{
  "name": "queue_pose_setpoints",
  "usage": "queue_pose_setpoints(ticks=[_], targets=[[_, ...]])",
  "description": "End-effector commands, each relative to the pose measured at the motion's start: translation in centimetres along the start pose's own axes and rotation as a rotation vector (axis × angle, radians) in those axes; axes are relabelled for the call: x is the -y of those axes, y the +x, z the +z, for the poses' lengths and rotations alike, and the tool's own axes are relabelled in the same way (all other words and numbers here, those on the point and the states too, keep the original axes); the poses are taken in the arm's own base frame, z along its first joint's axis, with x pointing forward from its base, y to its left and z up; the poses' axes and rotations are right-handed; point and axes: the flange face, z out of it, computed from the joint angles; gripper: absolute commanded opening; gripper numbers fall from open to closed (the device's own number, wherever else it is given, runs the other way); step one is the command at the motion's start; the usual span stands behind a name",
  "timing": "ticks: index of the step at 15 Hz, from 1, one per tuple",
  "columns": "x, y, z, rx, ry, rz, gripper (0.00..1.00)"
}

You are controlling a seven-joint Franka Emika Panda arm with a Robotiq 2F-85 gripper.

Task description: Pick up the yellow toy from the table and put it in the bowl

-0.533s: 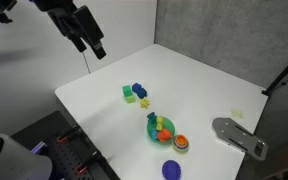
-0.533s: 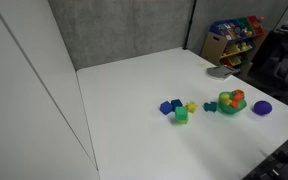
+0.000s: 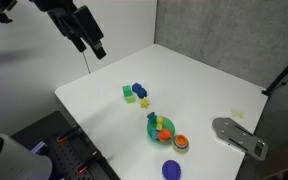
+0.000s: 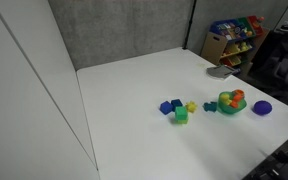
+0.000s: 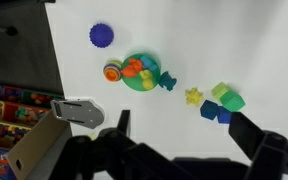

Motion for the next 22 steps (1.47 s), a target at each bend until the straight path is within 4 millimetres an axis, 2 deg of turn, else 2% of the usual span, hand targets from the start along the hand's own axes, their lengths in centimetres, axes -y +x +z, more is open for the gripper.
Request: queue_pose_setpoints(ticks=[1, 5, 12, 17, 22], targets=[[0.1, 1.5, 0.0, 0.004, 0.024, 0.007, 1.0], [0.6, 4.2, 0.9, -0.003, 0.06, 0.001, 1.0], [2.3, 11.5, 4.9, 0.006, 0.142, -0.027, 1.0], [3.8, 16.6, 9.7, 0.044, 0.165, -0.033, 1.0], [4.7, 19.9, 16.0, 0.065, 0.19, -0.026, 1.0]])
